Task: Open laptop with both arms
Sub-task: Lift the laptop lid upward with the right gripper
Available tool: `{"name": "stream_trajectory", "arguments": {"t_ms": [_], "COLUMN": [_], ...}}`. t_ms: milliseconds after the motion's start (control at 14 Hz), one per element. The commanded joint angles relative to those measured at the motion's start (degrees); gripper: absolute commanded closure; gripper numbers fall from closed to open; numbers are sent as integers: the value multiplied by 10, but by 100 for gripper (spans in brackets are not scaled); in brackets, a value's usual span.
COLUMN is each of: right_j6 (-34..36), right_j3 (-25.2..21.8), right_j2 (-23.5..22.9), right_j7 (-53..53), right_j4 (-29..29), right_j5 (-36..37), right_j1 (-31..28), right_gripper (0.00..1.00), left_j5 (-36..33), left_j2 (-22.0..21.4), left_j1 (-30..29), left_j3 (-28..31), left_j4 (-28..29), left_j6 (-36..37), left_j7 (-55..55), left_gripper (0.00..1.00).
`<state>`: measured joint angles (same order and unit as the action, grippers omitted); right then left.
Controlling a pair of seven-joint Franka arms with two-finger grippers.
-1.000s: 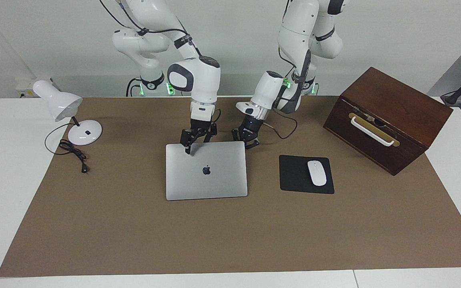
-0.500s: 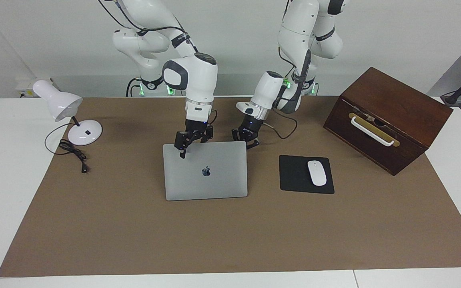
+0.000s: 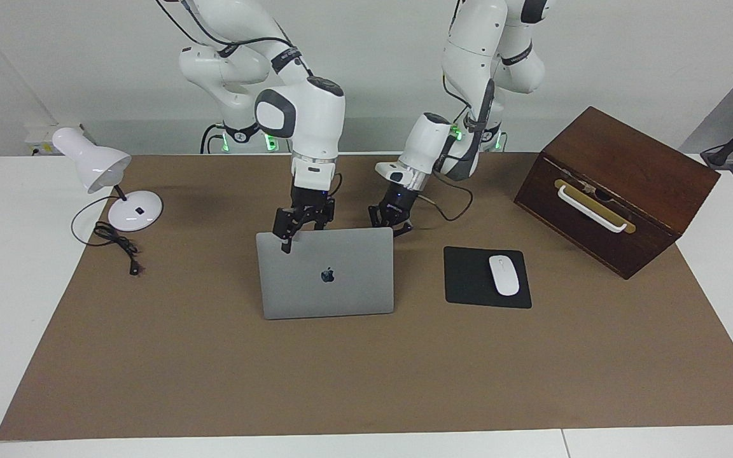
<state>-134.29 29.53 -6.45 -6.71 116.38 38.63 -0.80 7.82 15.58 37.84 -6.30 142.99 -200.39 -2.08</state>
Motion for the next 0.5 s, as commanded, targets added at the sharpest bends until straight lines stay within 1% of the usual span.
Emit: {"name": "stream_trajectory", "arguments": {"t_ms": [0, 214, 286, 429], "right_j6": [9, 24, 25, 25], "right_j3": [1, -9, -10, -17], "right_j2": [-13, -24, -29, -36], "right_j7": [49, 99, 107, 121], "right_j4": [-34, -66, -75, -86], "right_j5": [8, -4, -18, -21], "right_j1": [-13, -13, -13, -13], "right_gripper": [0, 0, 0, 0], "left_j5": [-3, -3, -3, -3], "left_j2": [33, 33, 33, 33], "left_j1": [2, 2, 2, 2], "left_j3": [13, 13, 13, 13], "left_j4": [-11, -11, -11, -11], "left_j6": [-5, -5, -5, -5], "left_j7": [11, 11, 11, 11], "left_gripper": [100, 100, 100, 100]}}
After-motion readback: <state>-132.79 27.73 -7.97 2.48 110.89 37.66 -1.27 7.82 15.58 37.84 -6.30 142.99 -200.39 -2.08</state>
